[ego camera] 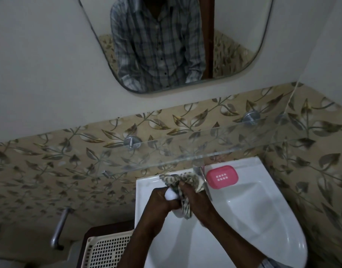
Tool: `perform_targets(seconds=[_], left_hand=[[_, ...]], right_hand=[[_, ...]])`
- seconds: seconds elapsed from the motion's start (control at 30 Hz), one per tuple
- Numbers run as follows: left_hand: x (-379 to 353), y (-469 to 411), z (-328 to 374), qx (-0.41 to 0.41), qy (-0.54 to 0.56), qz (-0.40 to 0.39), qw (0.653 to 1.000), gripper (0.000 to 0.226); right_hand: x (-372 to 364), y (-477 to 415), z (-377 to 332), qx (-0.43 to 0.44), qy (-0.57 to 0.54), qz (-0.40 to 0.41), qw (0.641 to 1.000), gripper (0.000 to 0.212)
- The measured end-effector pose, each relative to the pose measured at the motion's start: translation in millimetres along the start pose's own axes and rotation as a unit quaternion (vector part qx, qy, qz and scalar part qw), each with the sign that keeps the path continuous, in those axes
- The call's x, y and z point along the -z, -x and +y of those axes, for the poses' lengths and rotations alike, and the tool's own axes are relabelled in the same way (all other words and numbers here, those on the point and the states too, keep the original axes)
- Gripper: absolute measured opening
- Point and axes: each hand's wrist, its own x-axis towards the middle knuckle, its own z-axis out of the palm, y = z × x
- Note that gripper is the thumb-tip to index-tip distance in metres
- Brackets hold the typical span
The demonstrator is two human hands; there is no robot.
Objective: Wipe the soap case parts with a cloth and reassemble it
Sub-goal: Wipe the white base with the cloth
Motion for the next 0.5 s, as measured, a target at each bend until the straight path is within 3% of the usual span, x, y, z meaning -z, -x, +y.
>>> perform_targets(seconds=[0.13,0.27,0.37,0.5], left_hand=[[-7.2,7.1,-14.9,-0.012,0.054,0.053,0.997,0.039],[-3.6,4.9,-17.1,-0.003,0.055,0.029,0.998,0.036],[-9.0,6.8,-15.4,-0.018,0.078,0.058,0.995,0.039],[-33.8,13.0,-27.9,-0.037,0.113,0.133,0.984,0.041]], right_hand=[[6.3,1.4,4.5,-0.095,-0.027,0.041,0.994,0.025],[-2.0,8.1,9.5,-0.004,0.057,-0.024,0.998,0.043],[8.5,5.0,9.0,-0.081,-0.053,0.042,0.994,0.022],[2.7,0.6,10.7,-0.160,-0.151,0.103,0.970,0.032]])
